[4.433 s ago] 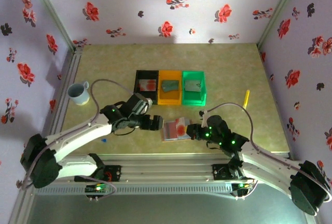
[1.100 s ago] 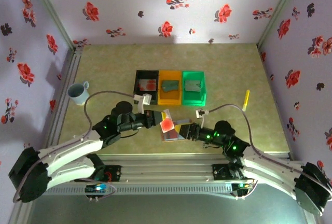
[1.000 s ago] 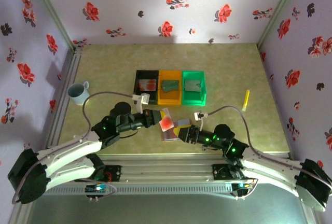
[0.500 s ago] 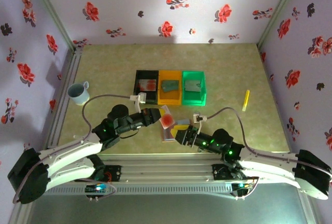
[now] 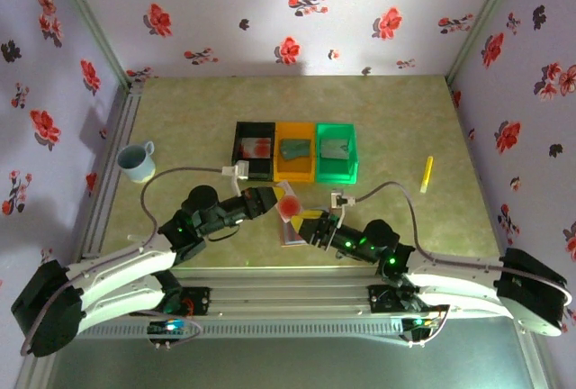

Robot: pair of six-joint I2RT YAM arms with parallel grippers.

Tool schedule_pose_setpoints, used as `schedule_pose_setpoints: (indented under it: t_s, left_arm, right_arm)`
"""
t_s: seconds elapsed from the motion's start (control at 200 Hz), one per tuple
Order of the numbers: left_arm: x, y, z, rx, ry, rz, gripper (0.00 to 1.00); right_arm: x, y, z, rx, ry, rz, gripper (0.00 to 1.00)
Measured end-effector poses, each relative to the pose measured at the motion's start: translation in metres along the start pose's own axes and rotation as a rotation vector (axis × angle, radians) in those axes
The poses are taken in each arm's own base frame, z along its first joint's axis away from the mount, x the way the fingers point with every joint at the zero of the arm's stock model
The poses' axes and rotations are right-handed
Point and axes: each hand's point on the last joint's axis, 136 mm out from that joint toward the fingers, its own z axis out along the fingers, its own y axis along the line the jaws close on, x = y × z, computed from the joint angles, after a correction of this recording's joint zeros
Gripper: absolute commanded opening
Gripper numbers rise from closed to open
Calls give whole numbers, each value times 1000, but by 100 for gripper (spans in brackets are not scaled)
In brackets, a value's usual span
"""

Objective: Take the credit cards out of the card holder

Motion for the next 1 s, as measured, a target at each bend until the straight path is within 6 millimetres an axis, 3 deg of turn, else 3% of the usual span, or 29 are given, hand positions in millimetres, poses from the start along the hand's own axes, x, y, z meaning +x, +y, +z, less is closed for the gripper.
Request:
schedule_pose_setpoints:
  t_s: [0.175, 0.545, 0.88, 1.0]
  left_arm:
    - [-2, -3, -1, 14, -14, -2, 0]
    - [-6, -7, -3, 35, -37, 2, 0]
    - [-5, -8, -4, 48, -41, -2, 0]
    - [-5, -8, -4, 49, -42, -3, 11]
  right_arm:
    - [-1, 0, 6, 0, -4, 1, 34]
    - [-12, 0, 10, 7, -61, -1, 30]
    - [-19, -1, 11, 22, -99, -12, 19]
    - [-19, -2, 13, 27, -97, -15, 13]
